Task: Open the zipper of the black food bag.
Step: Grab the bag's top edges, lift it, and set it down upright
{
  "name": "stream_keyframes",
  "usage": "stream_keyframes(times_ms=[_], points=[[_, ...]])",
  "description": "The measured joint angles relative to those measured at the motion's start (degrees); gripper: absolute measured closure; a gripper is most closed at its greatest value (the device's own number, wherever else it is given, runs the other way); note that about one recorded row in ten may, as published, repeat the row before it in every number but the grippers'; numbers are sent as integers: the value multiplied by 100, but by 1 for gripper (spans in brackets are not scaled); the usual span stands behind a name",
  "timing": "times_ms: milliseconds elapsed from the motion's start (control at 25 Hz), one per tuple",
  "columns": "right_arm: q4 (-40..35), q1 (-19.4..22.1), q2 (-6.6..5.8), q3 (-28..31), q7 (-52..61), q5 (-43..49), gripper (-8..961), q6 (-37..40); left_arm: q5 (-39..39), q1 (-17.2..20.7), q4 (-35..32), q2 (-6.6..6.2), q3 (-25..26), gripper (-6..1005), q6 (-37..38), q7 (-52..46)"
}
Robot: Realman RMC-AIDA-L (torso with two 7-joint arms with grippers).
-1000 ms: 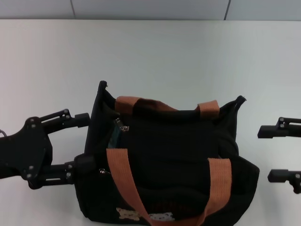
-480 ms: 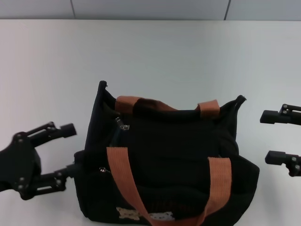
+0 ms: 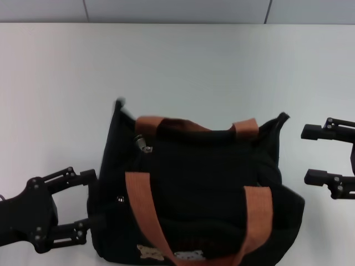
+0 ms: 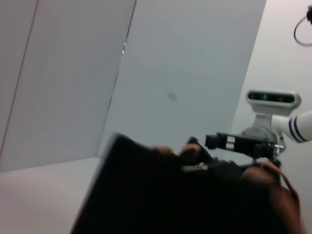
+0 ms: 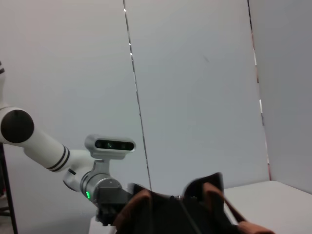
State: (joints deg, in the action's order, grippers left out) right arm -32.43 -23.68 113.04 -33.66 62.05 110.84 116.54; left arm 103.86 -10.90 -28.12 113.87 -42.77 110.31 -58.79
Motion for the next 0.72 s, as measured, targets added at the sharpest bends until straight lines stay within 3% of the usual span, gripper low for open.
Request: stream_keyframes(times_ms=[440, 720], points=[[0, -61, 26, -5, 0, -1, 199, -213, 126, 78, 12, 1, 109, 201, 65, 78], [0, -101, 52, -1, 0, 4, 199, -286, 464, -62, 59, 218, 74, 238, -477, 219]])
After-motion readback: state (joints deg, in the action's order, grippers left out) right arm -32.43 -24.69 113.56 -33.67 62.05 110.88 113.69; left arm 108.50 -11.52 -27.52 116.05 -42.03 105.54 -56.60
